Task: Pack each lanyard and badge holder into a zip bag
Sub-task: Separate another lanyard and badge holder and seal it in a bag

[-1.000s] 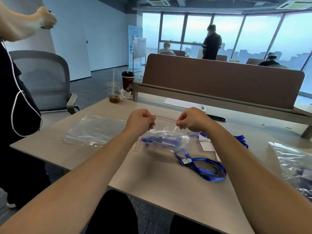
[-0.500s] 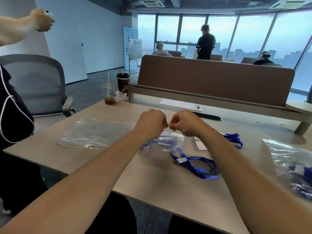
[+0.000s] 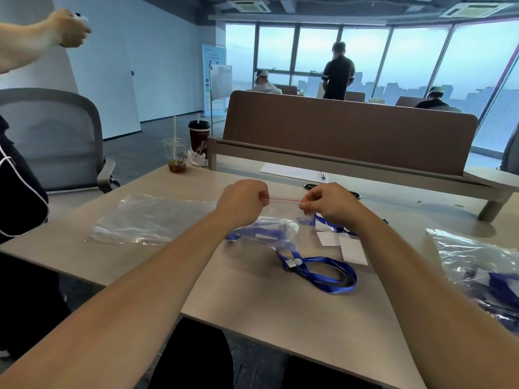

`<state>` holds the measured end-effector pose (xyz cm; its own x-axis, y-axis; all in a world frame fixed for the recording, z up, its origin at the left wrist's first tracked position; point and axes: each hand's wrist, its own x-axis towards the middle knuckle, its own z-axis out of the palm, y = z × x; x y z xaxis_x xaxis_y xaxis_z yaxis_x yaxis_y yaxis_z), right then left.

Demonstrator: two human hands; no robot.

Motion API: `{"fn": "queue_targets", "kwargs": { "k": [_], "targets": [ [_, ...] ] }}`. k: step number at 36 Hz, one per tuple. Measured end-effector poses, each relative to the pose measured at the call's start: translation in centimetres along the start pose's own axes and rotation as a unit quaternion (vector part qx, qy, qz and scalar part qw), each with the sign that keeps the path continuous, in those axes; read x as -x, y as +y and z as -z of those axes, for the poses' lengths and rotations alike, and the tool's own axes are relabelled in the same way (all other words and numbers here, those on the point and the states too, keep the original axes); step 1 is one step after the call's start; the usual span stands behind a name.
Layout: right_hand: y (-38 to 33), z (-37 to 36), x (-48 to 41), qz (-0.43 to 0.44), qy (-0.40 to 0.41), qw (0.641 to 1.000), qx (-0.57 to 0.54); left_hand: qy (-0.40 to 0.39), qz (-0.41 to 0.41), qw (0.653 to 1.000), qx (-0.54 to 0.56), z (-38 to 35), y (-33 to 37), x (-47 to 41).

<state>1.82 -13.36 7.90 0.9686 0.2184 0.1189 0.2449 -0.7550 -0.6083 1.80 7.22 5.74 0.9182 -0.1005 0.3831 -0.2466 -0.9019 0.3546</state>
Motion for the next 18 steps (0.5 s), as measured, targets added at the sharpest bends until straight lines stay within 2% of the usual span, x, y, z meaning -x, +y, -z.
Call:
{"fn": "queue_targets", "kwargs": {
  "k": [7,13,18],
  "targets": [
    [0.8,0.5,0.9,-0.022,0.032,0.999,-0.021,0.005,0.01,1.0,0.01,-0.1,0.4,0.3],
    [0.7,-0.1,1.5,-0.049,0.105,0.987,-0.107,0.022,0.009,1.0,0.017,0.1,1.1,0.6],
    [0.9,-0.8,1.7,-0.058,0.103,0.98,-0.159,0.03,0.022,0.999,0.015,0.6,0.8,1.0]
  ]
}}
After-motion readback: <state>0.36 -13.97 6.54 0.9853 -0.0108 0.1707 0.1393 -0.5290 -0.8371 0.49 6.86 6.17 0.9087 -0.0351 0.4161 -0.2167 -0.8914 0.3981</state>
